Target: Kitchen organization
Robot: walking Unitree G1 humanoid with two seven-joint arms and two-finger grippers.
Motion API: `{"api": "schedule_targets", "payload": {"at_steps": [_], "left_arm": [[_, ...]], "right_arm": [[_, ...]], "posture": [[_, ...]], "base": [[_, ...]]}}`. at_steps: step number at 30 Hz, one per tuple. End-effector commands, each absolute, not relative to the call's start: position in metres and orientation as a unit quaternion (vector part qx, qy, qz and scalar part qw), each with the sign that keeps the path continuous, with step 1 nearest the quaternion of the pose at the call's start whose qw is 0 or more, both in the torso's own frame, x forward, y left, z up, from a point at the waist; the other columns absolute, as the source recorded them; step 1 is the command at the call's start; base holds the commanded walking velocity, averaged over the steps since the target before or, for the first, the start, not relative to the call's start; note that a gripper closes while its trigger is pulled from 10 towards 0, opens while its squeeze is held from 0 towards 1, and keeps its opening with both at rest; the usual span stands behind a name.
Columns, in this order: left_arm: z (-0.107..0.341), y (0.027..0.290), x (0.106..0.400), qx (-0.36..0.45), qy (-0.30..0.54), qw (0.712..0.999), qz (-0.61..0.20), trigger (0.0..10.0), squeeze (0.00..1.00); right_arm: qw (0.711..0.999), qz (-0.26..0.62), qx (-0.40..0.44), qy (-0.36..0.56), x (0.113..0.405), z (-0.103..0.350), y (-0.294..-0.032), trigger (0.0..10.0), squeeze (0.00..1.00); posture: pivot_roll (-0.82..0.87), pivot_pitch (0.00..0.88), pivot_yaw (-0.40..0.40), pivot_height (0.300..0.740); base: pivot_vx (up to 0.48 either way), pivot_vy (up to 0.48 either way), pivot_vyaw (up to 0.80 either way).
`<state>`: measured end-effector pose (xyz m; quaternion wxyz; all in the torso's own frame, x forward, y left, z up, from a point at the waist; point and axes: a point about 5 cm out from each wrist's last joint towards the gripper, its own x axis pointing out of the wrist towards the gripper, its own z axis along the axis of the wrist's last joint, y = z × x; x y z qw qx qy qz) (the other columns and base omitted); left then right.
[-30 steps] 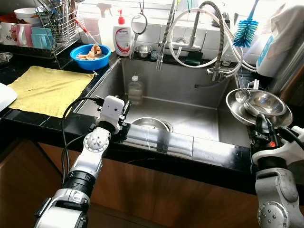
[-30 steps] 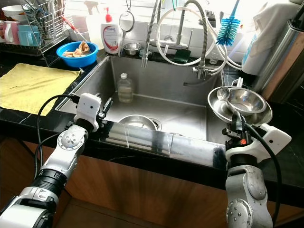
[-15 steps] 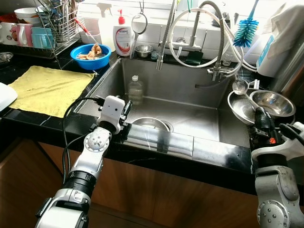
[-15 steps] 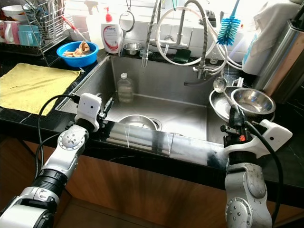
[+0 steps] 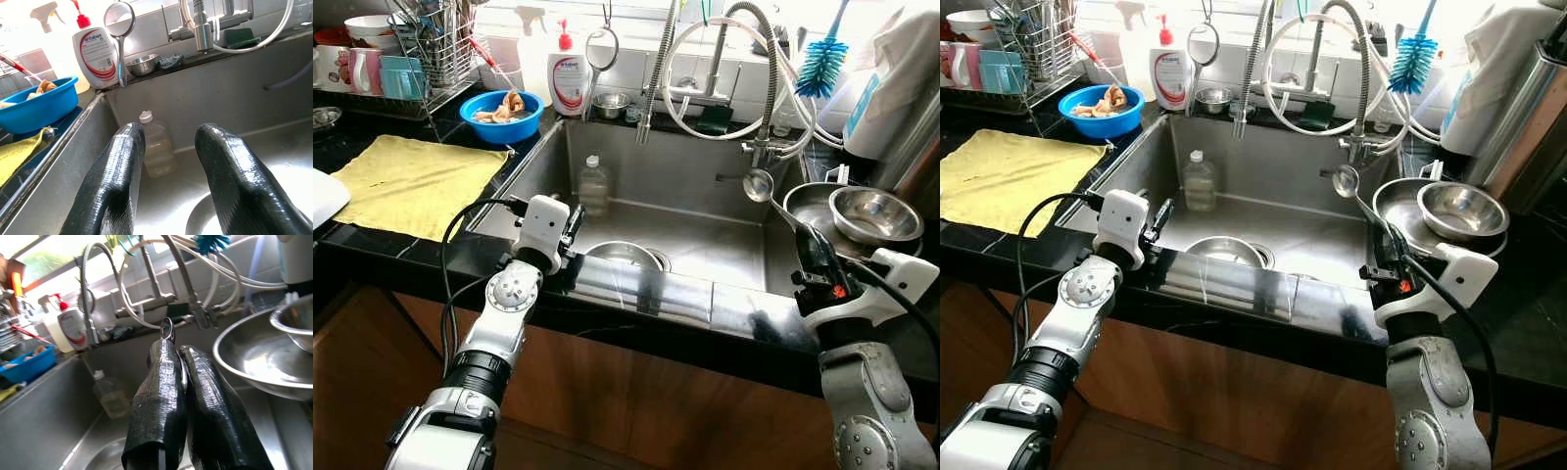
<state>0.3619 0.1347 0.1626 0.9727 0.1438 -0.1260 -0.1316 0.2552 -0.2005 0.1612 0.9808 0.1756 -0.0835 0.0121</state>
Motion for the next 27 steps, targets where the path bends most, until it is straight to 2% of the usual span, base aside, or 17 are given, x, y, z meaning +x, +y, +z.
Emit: {"api": "schedule_targets", "payload": {"at_steps": [1,27], "left_arm": [[0.167,0.132,0.362,0.146,-0.136,0.97,-0.137,10.0,0.0],[0.166,0.131,0.362,0.148,-0.13,0.969,-0.147,10.0,0.0]], "right_arm": [[0.983,-0.003,0.17,-0.076,0.256,0.16,-0.206,10.0,0.0],[0.984,-0.078,0.153,-0.049,0.256,0.148,-0.222,10.0,0.0]], "posture": [[0.06,0.0,-0.031,0.74],[0.06,0.0,-0.026,0.74]], "base": [[0.0,0.0,0.0],[0.0,0.0,0.0]]}}
